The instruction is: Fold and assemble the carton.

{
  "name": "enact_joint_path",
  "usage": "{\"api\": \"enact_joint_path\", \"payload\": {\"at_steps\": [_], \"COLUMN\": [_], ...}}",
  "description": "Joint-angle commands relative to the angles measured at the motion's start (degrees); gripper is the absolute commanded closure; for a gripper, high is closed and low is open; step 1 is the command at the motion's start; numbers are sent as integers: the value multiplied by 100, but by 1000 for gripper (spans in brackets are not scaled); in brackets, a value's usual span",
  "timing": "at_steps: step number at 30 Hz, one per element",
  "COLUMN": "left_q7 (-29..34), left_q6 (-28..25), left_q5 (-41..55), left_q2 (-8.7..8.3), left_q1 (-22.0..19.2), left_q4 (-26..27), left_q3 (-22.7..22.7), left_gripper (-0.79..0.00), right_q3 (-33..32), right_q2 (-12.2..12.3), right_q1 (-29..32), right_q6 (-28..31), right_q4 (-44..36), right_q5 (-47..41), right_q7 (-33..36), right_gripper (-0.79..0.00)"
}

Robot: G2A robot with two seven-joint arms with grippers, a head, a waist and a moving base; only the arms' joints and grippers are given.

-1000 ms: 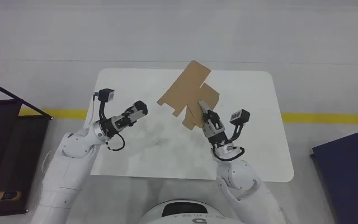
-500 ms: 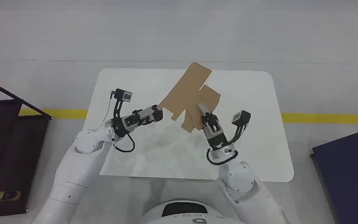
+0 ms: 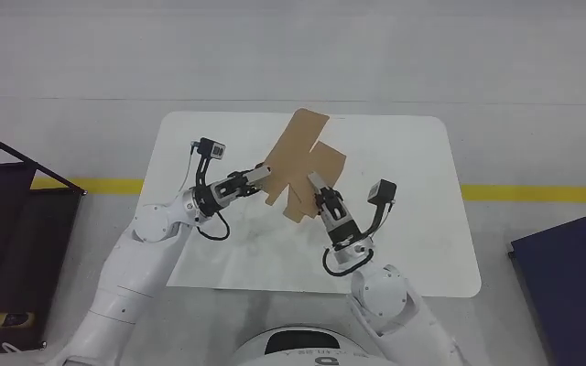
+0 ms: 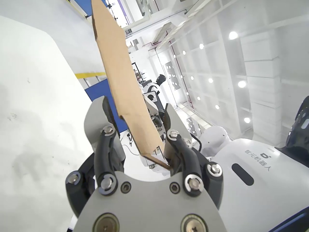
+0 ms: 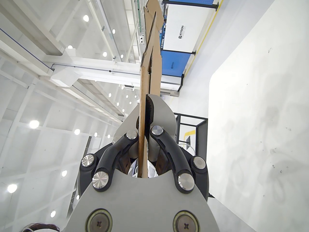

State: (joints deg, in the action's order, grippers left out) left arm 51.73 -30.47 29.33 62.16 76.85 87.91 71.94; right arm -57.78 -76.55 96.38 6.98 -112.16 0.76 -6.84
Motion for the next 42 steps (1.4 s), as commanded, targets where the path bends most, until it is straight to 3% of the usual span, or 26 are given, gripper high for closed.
{"api": "enact_joint_path", "payload": {"at_steps": [1, 3, 5, 6, 13, 18, 20, 28, 31, 34, 39, 42], "left_q7": [-18, -34, -54, -63, -68, -152, -186, -711, -1388, -2439, -4161, -4850], "left_q6": [2, 10, 21, 24, -42, -120, -183, -810, -1112, -1174, -846, -601], "left_q5": [-12, -36, -55, -61, -169, -397, -520, -1804, -3446, -5696, -8489, -9916], "left_q2": [3, 7, 12, 14, 22, 18, 15, -39, -70, -69, -23, -20], "left_q1": [-3, -11, -18, -23, -54, -70, -94, -221, -210, -47, 350, 477], "left_q4": [1, -9, -11, -10, -23, -43, -40, 107, 344, 895, 1623, 1908], "left_q3": [-6, -15, -33, -41, -55, -21, 10, 441, 797, 1096, 1100, 963], "left_gripper": [-314, -240, -49, 0, 0, 0, 0, 0, 0, 0, 0, 0], "right_q3": [1, -2, -7, -12, -51, -86, -99, -245, -413, -503, -315, -34], "right_q2": [0, 3, 4, 4, 2, -2, -3, -8, -11, -3, -16, -48], "right_q1": [18, 43, 69, 82, 170, 195, 202, 294, 397, 527, 575, 384], "right_q6": [-1, -19, -17, -14, 15, 44, 27, 66, 37, -78, -745, -1298], "right_q4": [-19, -41, -72, -83, -165, -164, -165, -258, -394, -648, -1068, -1193], "right_q5": [17, 57, 82, 86, -6, -111, -127, -298, -406, -461, -639, -441], "right_q7": [29, 62, 77, 81, 99, 145, 151, 5, -277, -327, -128, -108], "right_gripper": [0, 0, 0, 0, 0, -376, -776, -785, -785, -785, -785, -785]}}
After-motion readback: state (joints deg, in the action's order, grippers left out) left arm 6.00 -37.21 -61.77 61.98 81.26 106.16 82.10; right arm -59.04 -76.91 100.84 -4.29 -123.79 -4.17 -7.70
